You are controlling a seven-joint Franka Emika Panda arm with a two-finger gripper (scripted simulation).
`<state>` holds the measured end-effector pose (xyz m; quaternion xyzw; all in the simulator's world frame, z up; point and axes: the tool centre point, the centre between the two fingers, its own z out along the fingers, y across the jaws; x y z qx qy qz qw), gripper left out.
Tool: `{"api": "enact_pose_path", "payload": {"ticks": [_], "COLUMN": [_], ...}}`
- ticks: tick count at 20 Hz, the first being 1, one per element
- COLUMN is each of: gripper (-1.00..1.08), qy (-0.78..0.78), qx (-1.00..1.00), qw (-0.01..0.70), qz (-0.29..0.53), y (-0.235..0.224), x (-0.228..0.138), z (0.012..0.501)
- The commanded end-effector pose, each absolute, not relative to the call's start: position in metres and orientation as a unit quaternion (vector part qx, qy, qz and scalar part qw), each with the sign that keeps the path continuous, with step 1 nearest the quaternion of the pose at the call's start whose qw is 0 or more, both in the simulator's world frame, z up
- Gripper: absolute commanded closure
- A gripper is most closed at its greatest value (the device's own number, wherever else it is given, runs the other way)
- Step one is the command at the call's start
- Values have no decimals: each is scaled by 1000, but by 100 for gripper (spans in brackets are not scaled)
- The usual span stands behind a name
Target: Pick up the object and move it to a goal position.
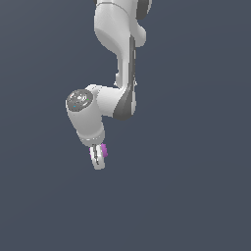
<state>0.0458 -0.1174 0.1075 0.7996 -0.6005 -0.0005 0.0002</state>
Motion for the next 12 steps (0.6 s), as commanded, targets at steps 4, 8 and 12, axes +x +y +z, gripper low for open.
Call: {"api": "enact_pose_path", "payload": {"ticks": [4, 8, 12], "gripper": [108, 108, 108], "qy": [-601, -601, -601], "qx": [799, 799, 799], "qw": [0, 0, 1], "qz": [0, 0, 0], "y": [-133, -146, -156], "x": [52, 57, 62], "z": [164, 208, 245]}}
